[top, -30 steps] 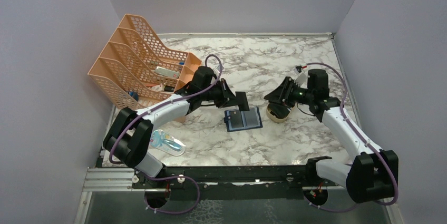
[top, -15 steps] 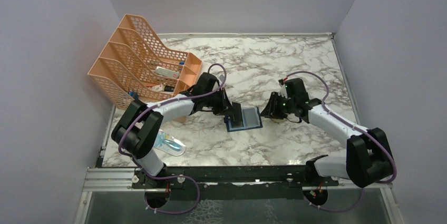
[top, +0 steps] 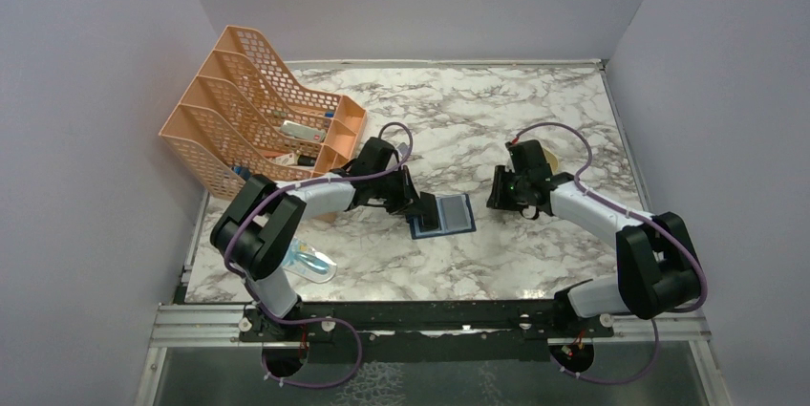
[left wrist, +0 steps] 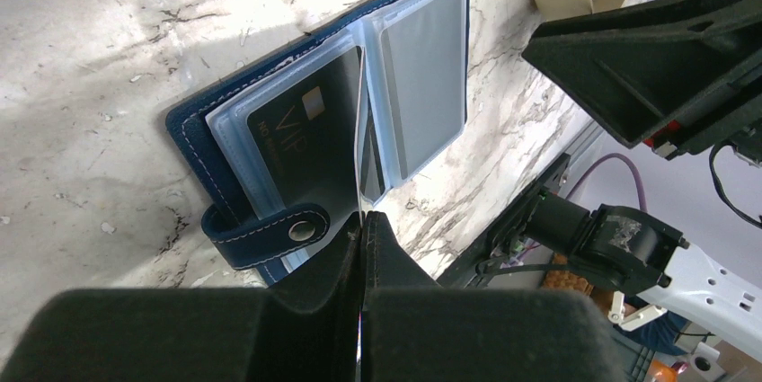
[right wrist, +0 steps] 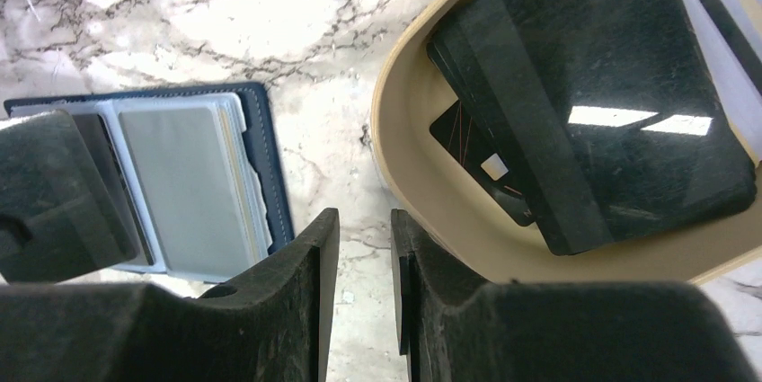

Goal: Put the credit cards into the card holder
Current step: Insert the credit card into the card holder.

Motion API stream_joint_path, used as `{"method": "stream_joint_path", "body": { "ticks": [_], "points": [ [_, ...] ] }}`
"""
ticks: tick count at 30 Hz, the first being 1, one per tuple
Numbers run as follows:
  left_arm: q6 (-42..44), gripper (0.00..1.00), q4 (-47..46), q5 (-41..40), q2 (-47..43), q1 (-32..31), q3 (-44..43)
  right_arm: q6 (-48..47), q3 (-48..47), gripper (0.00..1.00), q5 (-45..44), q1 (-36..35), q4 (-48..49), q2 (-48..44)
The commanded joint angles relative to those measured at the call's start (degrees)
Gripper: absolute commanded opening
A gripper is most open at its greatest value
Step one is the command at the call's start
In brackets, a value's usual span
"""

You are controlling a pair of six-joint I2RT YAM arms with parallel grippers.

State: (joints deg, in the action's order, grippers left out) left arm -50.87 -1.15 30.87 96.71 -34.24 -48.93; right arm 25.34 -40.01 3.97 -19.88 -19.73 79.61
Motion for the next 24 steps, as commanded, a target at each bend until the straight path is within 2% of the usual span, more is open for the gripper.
{"method": "stream_joint_path", "body": {
  "ticks": [1, 5, 8, 15, 24],
  "points": [
    [-0.9, 0.0, -3.7, 2.7, 2.0, 0.0, 0.8, -2.5, -2.8, 0.28, -3.7, 0.1, 1.6, 0.8],
    [-2.2, 0.0, -5.9, 3.6, 2.3, 0.0, 1.5, -0.4, -1.4, 0.3, 10.1, 0.1, 7.1, 0.3],
    [-2.7, 0.0, -6.5, 3.8, 3.0, 0.0, 1.7, 3.5, 1.2, 0.32, 15.8, 0.0, 12.7, 1.4],
    [-3.8, 0.0, -7.8, 4.3, 2.3, 0.0, 2.3, 4.3, 2.2, 0.37, 17.0, 0.0, 14.7, 4.9],
    [-5.6, 0.0, -8.3, 4.1, 1.3, -0.1, 2.7, 3.1, 2.3, 0.32, 15.1, -1.2, 13.6, 7.0]
  ]
}}
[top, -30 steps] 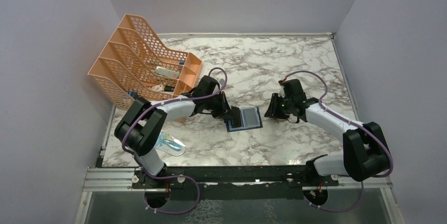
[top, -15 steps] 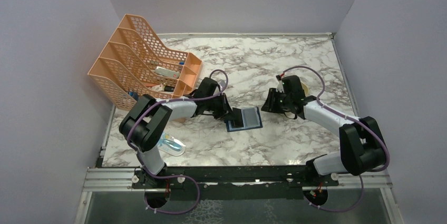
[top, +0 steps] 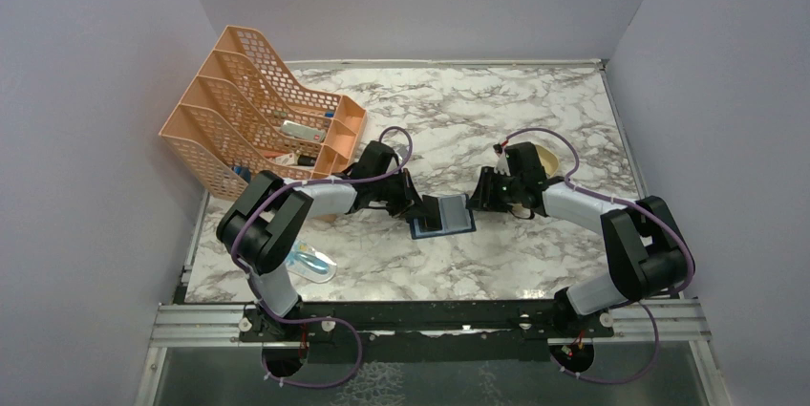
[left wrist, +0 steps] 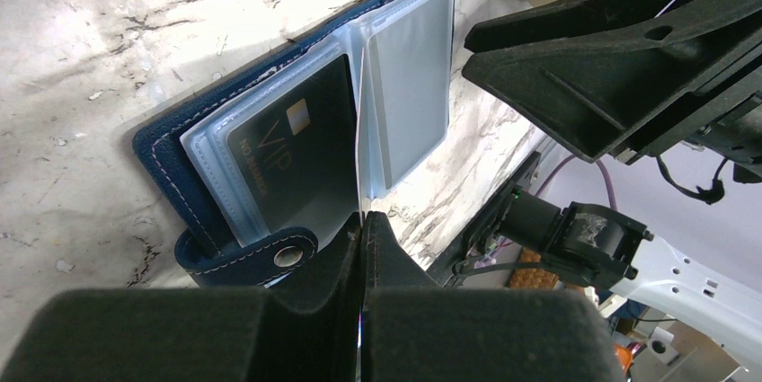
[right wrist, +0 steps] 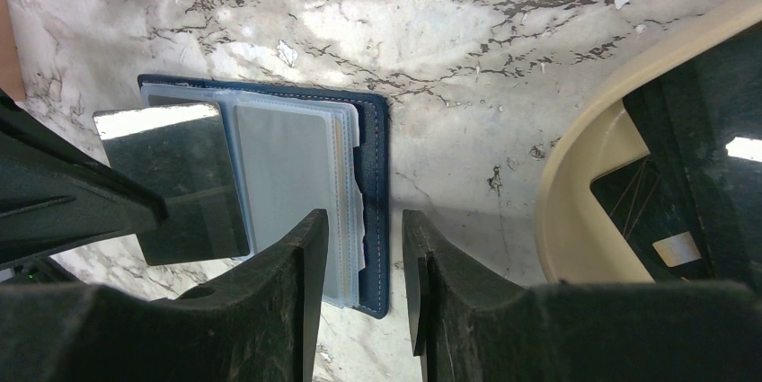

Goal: Put the credit cards into the card holder
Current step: Insert the credit card into the card holder.

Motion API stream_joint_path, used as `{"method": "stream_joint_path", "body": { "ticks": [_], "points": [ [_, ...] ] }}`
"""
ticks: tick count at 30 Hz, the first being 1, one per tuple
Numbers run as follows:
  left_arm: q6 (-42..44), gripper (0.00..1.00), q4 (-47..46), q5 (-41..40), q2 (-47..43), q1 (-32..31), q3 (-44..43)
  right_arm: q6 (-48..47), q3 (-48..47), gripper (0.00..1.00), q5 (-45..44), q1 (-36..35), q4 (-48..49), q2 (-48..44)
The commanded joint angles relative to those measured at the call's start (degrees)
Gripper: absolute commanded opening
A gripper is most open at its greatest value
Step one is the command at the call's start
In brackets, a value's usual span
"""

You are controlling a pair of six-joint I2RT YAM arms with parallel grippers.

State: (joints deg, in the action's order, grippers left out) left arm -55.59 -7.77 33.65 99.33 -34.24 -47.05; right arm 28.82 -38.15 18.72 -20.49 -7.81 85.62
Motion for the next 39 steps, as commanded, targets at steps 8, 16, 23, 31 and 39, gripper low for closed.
{"method": "stream_joint_path", "body": {
  "ticks": [8, 16, 23, 31, 39],
  "points": [
    [-1.8, 0.0, -1.2, 1.7, -1.5, -0.2, 0.9, -0.2, 1.4, 0.28, 0.3, -1.0, 2.3, 1.4],
    [-3.7, 0.0, -3.4, 2.8, -0.9, -0.2, 1.5, -0.2, 2.0, 0.26, 0.2, -1.2, 2.2, 1.2],
    [-3.5, 0.0, -5.3, 3.7, 0.3, -0.2, 1.7, -0.4, 2.1, 0.26, 0.2, -1.3, 2.1, 0.9],
    [-2.8, 0.0, -4.4, 3.1, 1.3, -0.3, 1.2, -0.6, 2.1, 0.26, 0.4, -1.3, 2.2, 1.1],
    [-1.7, 0.0, -1.9, 2.7, 1.8, -0.3, 0.6, -0.8, 2.0, 0.25, 0.0, -1.4, 1.8, 0.9]
  ]
}}
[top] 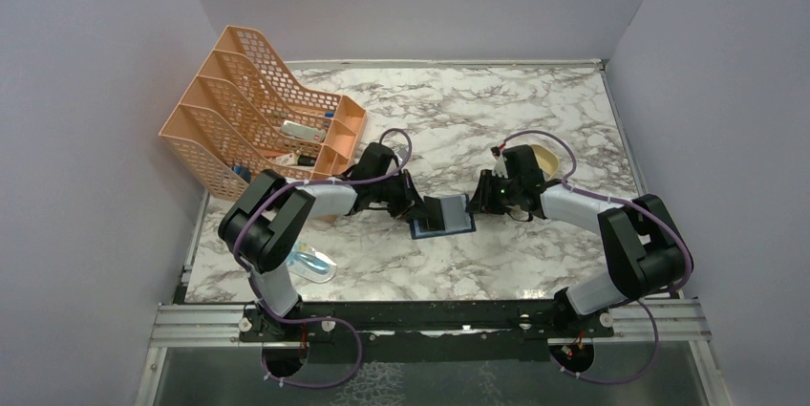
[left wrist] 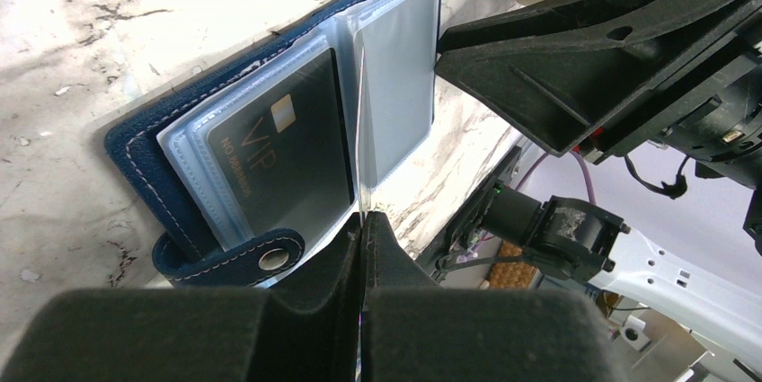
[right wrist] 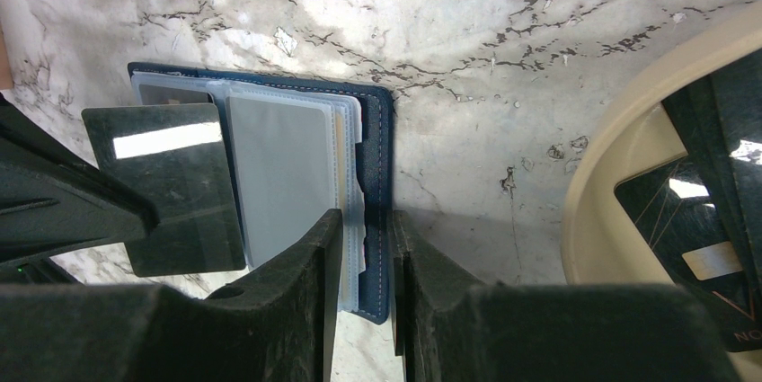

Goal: Put the credit cards into the card holder
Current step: Insert the credit card into the card holder.

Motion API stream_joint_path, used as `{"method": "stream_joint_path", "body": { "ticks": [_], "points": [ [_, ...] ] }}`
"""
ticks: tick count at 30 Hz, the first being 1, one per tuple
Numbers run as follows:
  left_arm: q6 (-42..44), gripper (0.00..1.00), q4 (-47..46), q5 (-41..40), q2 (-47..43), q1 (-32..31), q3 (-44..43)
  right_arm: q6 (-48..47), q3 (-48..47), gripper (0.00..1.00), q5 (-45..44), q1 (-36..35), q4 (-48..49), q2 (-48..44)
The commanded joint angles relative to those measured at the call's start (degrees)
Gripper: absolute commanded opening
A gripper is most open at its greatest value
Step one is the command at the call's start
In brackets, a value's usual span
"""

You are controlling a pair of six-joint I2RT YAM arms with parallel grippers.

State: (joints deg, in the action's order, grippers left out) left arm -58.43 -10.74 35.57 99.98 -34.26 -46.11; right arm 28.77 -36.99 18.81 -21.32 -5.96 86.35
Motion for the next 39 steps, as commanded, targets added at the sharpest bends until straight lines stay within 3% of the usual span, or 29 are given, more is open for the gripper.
{"method": "stream_joint_path", "body": {
  "ticks": [1, 14, 21, 39],
  "points": [
    [1.1, 0.0, 1.0, 1.1, 1.4, -0.3, -0.4, -0.8, 0.7, 0.25, -0.1, -0.6, -0.1, 0.2],
    [0.0, 0.0, -1.3, 2.5, 3.3, -0.3, -1.3, -0.9, 1.3, 0.25, -0.2, -0.6, 0.2, 0.3],
    [2.2, 0.0, 5.4, 1.1, -0.1, -0.3, -3.3, -1.4, 0.9, 0.25, -1.2, -0.6, -0.7, 0.0],
    [3.3, 0.0, 6.9, 2.3, 1.2, -0.4, -5.1, -1.7, 0.6, 0.22, -2.0, -0.6, -1.4, -0.3]
  ]
}}
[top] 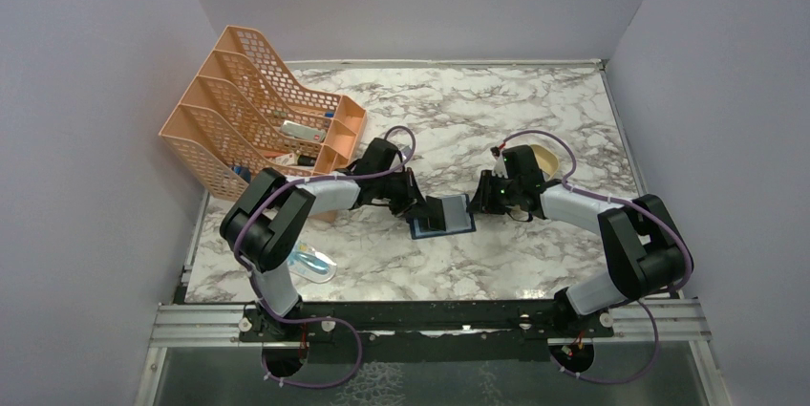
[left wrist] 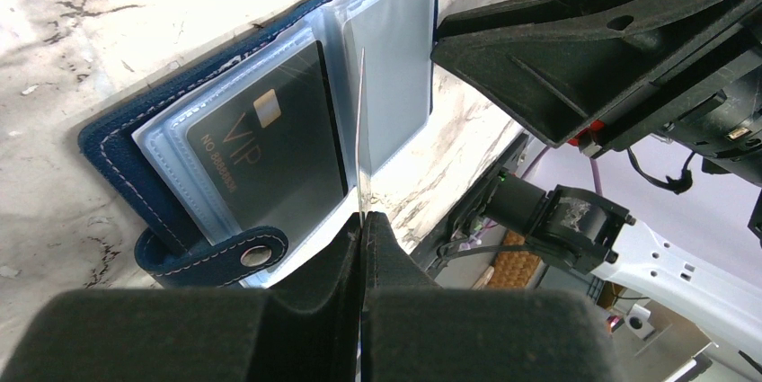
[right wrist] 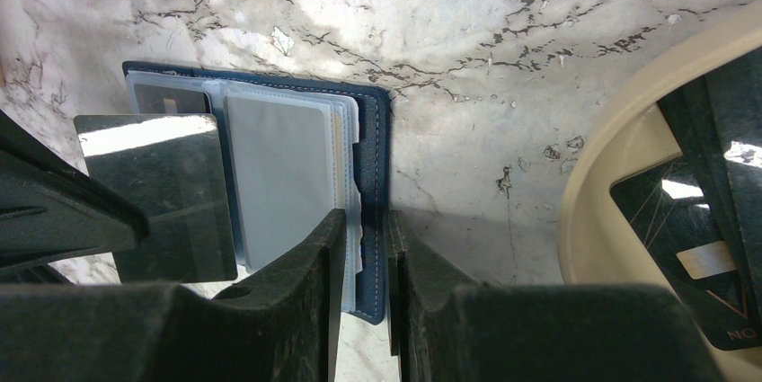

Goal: Put the credit cards into the card holder
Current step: Insert the credit card into the card holder.

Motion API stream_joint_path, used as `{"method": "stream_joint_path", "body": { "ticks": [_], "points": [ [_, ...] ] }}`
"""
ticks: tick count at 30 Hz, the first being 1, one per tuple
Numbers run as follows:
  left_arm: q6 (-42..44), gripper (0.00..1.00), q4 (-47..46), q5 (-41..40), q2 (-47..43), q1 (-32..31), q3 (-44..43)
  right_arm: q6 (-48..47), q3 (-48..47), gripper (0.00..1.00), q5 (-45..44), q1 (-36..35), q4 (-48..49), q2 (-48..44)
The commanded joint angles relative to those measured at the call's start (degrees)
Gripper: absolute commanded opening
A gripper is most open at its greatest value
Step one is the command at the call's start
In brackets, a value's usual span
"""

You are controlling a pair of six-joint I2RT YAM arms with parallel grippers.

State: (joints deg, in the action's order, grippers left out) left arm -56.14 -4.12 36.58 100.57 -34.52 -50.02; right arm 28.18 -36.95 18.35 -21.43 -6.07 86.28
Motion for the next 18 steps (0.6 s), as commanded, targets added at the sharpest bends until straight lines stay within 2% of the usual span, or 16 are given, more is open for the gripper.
{"method": "stream_joint_path", "body": {
  "ticks": [1, 18],
  "points": [
    [1.0, 0.0, 0.2, 1.2, 0.8, -0.2, -1.2, -1.1, 0.6, 0.22, -1.6, -0.5, -1.2, -0.3],
    [0.3, 0.0, -1.7, 0.8, 3.7, -0.2, -0.8, -1.0, 0.6, 0.22, -1.2, -0.5, -1.2, -0.5]
  ]
}}
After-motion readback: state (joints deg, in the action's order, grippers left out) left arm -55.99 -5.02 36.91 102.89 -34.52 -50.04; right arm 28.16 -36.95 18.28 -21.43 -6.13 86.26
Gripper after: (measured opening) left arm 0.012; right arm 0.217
